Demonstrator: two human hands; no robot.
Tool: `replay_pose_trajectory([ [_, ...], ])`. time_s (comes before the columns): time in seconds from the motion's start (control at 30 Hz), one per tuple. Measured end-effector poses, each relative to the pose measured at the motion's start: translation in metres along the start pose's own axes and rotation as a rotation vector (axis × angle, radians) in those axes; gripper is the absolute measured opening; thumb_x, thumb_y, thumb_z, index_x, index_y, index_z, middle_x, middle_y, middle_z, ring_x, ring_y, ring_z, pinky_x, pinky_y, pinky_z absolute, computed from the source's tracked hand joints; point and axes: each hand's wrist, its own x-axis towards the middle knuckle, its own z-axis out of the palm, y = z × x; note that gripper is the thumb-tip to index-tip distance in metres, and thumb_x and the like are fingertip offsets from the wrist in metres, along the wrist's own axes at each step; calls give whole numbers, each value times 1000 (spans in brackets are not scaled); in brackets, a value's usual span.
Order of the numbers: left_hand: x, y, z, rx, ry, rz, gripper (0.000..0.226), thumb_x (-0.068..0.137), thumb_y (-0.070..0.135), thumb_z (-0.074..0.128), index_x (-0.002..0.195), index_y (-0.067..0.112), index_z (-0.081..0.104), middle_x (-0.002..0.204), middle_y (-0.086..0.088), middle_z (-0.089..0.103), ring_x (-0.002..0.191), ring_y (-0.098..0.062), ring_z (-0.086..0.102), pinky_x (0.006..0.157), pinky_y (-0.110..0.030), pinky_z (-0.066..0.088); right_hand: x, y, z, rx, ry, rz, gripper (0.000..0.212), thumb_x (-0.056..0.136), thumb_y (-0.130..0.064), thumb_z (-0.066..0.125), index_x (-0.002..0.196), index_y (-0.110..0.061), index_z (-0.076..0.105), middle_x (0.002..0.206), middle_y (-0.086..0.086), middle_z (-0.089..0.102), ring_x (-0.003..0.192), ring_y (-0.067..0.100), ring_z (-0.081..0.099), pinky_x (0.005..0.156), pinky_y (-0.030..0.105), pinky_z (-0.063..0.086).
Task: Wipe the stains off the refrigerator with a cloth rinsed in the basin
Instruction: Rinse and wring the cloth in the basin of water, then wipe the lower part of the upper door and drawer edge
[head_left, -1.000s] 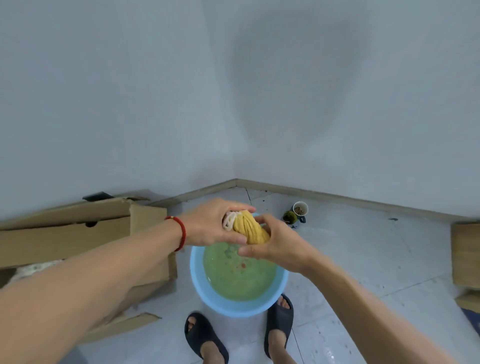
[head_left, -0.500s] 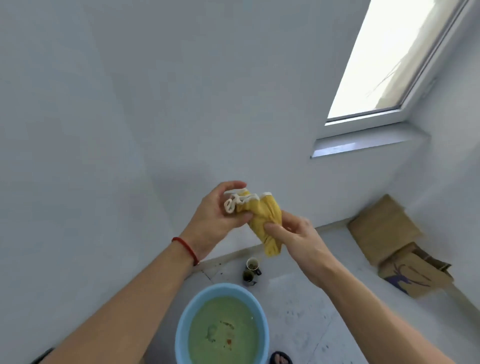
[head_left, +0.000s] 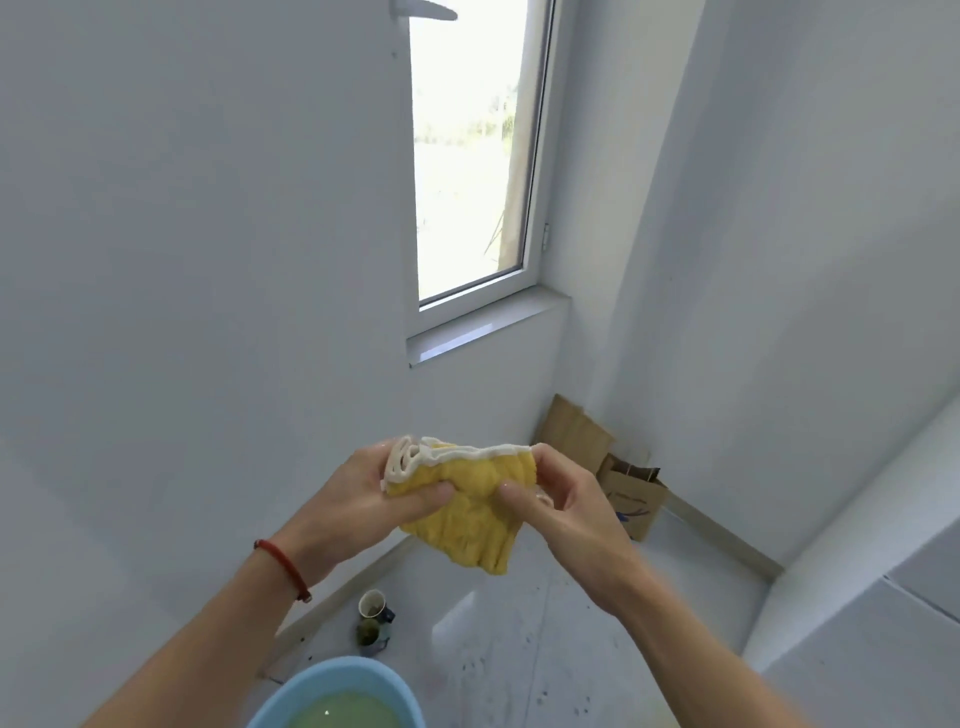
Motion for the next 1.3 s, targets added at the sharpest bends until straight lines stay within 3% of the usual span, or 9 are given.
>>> replay_pose_trajectory([
  [0.17, 24, 39, 90, 37, 39, 63, 43, 78, 45, 81, 101, 15, 60, 98, -17, 66, 94, -40, 64, 81, -54, 57, -50, -18, -94, 9, 134, -105, 18, 97, -24, 69, 112, -17, 76, 108, 2, 77, 103, 21, 71, 89, 30, 56],
  [0.43, 71, 96, 300, -263, -79, 162, 33, 96, -4, 61, 124, 10, 73, 121, -11, 74, 112, -34, 70, 90, -47, 60, -154, -30, -269, 269, 389, -74, 37, 78, -47, 86, 99, -16, 82, 99, 15, 76, 94, 31, 69, 88, 48, 55],
  [0.6, 91, 90, 370, -579, -309, 45, 32, 80, -18, 62, 106, -8, 76, 133, -24, 65, 127, -39, 61, 105, -44, 52, -194, -43, -344, 244, 745, -48, 22, 105, -27, 57, 100, -11, 71, 91, 6, 75, 85, 19, 72, 78, 40, 60],
  [0.73, 112, 75, 409, -431, -610, -15, 18, 65, -9, 73, 81, -2, 77, 137, -18, 64, 133, -38, 56, 107, -47, 48, -215, -57, -398, 186, 983, -17, 31, 108, -32, 55, 108, -3, 67, 85, 6, 74, 77, 18, 70, 66, 34, 57],
  [0.87, 131, 81, 452, -173, -979, -84, 50, 62, -8, 53, 109, 4, 65, 135, -8, 66, 136, -23, 53, 101, -44, 41, -229, -74, -425, 52, 1050, 15, 30, 103, -34, 61, 92, -7, 69, 78, 11, 66, 68, 20, 61, 63, 34, 49],
  [0.97, 128, 107, 507, -169, -1004, 29, 79, 75, 16, 84, 143, 29, 44, 142, 4, 59, 137, -15, 51, 105, -40, 44, -231, -81, -422, -215, 1141, 113, 32, 95, -36, 66, 76, -11, 63, 63, 13, 58, 59, 19, 51, 58, 38, 44],
  [1.07, 118, 134, 555, -243, -865, 102, 62, 81, 16, 84, 134, 23, 53, 125, -2, 69, 118, -19, 66, 100, -42, 55, -230, -99, -424, -331, 1219, 111, 32, 93, -40, 68, 84, -10, 72, 74, 11, 75, 66, 24, 68, 66, 47, 58],
  [1.2, 127, 157, 576, -567, -711, -155, 24, 100, 14, 61, 123, 11, 65, 116, -14, 74, 107, -29, 72, 90, -43, 60, -252, -113, -445, -96, 1331, 109, 38, 98, -46, 66, 89, -9, 72, 77, 3, 74, 74, 28, 67, 64, 35, 52],
  [1.3, 145, 146, 573, -535, -854, -450, 31, 105, 22, 54, 118, -2, 68, 113, -21, 75, 102, -33, 74, 88, -45, 60, -282, -58, -413, 333, 1081, 362, 81, 95, -76, 46, 118, -4, 74, 117, 19, 75, 110, 34, 70, 97, 43, 51],
])
